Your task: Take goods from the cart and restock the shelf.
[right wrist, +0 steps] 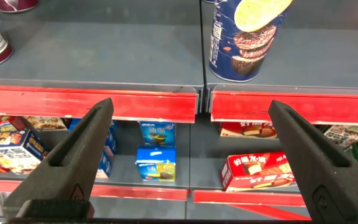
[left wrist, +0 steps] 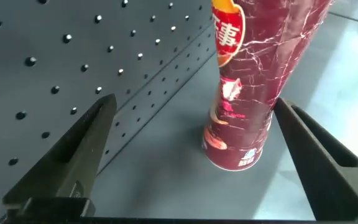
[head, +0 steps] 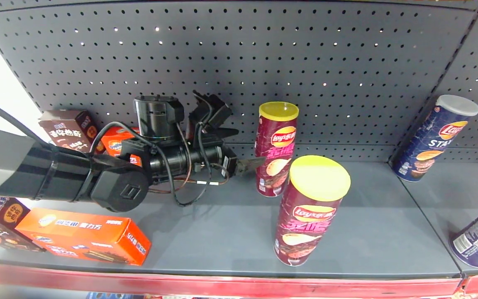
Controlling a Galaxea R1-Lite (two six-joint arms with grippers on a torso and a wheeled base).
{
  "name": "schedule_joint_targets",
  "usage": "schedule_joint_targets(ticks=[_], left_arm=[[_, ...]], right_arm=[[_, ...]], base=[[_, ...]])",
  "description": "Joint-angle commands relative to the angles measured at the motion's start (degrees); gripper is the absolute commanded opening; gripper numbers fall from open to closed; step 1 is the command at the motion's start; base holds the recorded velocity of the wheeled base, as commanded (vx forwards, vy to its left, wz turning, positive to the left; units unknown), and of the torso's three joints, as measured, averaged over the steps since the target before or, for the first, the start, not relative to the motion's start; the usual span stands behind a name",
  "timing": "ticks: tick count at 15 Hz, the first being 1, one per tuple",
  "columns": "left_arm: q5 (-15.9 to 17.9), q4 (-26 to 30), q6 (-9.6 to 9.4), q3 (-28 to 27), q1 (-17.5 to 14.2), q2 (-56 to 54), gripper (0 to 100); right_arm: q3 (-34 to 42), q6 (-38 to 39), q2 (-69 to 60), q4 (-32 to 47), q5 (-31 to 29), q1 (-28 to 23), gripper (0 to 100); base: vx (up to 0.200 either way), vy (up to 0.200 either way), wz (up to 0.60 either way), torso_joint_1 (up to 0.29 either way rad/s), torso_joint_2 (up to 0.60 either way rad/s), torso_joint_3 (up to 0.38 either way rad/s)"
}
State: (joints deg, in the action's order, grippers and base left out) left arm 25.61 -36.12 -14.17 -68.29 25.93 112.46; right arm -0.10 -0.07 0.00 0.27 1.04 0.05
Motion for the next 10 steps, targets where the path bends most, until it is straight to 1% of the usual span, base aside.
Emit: schedule_joint_targets(ticks=[1, 3, 7, 10], left_arm=[[-0.48, 0.0, 0.1, -0.09, -0.09, 0.04, 100], [-1.88, -0.09, 0.28, -0.18, -0.27, 0.13, 100], [-3.29, -0.09, 0.37, -0.18, -1.41, 0.13, 100], [-3.46, -0.09, 0.28, 0.26, -1.94, 0.04, 100]], right_arm=[[0.01, -0.01, 0.09, 0.0, 0.02, 0.04, 100], [0.01, -0.01, 0.09, 0.0, 0.02, 0.04, 100], [0.01, -0.01, 0.09, 0.0, 0.02, 0.04, 100], [0.01, -0.01, 0.09, 0.0, 0.02, 0.04, 100]], base=[[0.0, 0.0, 0.0, 0.0, 0.0, 0.0], [0.0, 0.0, 0.0, 0.0, 0.0, 0.0], [0.0, 0.0, 0.0, 0.0, 0.0, 0.0], [0.0, 0.0, 0.0, 0.0, 0.0, 0.0]])
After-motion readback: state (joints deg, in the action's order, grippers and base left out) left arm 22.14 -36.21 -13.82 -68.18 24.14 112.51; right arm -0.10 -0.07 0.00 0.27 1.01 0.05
